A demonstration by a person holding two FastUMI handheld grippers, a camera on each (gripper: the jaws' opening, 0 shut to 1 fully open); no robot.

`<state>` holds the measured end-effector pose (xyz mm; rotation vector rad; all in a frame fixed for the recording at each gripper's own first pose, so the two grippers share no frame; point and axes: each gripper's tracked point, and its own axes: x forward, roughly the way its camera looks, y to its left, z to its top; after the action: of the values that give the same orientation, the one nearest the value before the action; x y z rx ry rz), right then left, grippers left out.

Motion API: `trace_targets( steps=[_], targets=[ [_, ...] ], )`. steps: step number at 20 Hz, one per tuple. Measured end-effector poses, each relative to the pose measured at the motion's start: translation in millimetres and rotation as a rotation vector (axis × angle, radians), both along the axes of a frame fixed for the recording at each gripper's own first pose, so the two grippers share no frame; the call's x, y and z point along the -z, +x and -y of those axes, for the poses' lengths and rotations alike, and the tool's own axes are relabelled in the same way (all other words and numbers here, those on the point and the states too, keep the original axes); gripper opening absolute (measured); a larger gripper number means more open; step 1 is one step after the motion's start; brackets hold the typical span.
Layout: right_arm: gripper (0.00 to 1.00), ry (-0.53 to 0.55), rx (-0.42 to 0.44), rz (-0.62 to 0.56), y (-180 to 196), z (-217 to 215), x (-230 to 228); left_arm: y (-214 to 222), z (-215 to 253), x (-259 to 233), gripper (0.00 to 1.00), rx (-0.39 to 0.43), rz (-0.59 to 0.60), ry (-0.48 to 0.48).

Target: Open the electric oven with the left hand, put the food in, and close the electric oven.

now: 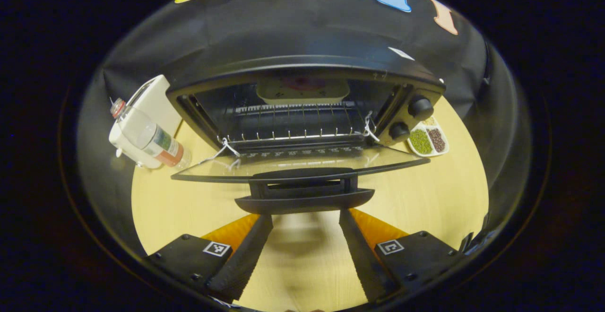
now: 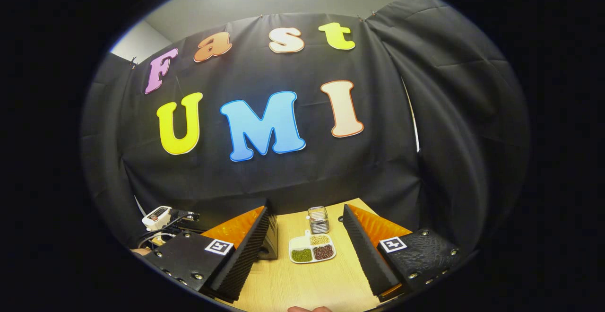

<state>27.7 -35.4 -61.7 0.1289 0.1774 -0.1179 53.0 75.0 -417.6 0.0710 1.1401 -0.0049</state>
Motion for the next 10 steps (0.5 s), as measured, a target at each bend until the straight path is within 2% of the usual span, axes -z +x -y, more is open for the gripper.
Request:
trace_targets(
  steps=[5, 10],
  targets=[
    [0.97, 0.014, 0.015, -0.011, -2, 13, 6, 15, -2, -21, 0.99, -0.01, 0.075, 0.035],
    [0.97, -0.005, 0.009, -0.001, 0, 24, 3, 34, 10, -62, 0.97, 0.001, 0.258, 0.045]
  ],
)
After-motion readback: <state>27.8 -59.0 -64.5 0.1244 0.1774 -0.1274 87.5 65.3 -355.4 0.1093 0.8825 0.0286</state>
